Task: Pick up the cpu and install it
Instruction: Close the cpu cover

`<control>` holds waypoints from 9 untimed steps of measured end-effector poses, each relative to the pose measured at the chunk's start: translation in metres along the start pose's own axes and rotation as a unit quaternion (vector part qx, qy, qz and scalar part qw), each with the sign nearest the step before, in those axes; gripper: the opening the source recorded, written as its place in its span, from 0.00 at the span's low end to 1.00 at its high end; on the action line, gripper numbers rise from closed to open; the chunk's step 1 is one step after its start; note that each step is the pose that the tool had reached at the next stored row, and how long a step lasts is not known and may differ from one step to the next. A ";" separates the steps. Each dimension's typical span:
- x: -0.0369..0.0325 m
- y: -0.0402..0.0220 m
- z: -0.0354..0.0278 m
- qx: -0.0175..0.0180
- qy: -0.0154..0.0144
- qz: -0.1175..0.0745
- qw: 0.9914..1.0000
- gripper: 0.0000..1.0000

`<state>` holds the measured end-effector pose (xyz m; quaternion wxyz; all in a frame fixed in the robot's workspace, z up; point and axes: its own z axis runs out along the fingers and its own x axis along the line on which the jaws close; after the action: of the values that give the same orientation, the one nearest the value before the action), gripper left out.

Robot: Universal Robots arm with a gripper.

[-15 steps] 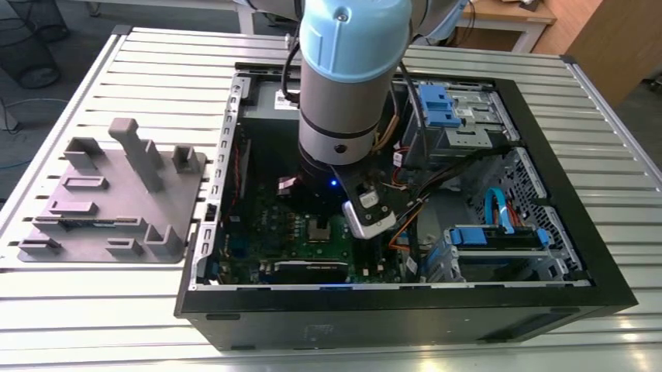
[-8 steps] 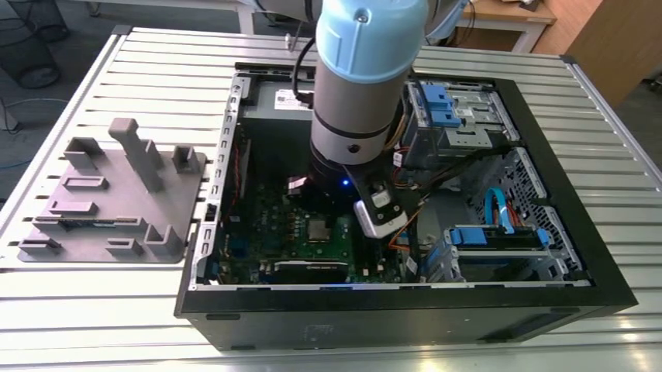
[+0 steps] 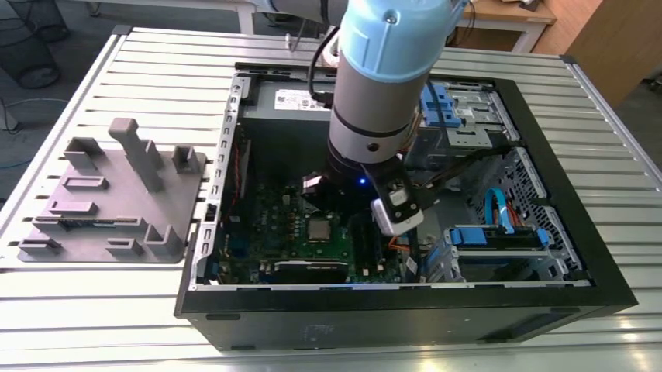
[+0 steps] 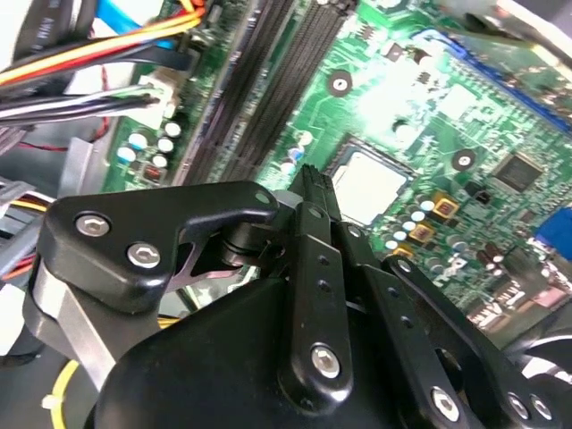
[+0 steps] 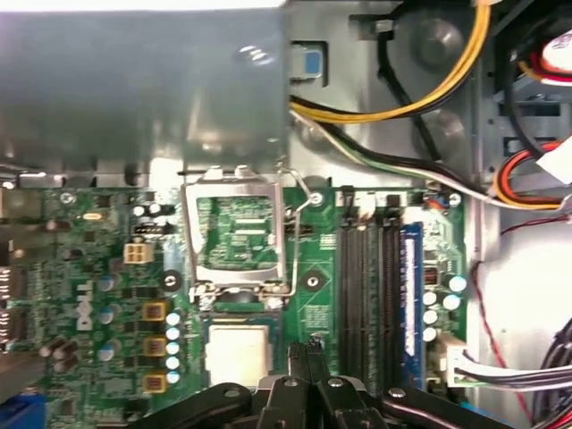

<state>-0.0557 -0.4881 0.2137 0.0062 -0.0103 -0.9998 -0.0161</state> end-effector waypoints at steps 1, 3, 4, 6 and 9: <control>-0.0016 0.0009 0.0000 0.000 0.000 0.000 1.000 0.11; -0.0033 0.0034 0.0001 0.000 0.000 0.000 1.000 0.11; -0.0040 0.0047 0.0001 0.000 0.000 0.000 1.000 0.11; -0.0054 0.0073 0.0003 0.000 0.000 -0.001 1.000 0.11; -0.0084 0.0116 0.0004 0.000 0.000 -0.001 1.000 0.11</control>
<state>-0.0470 -0.4767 0.2136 0.0062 -0.0094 -0.9998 -0.0161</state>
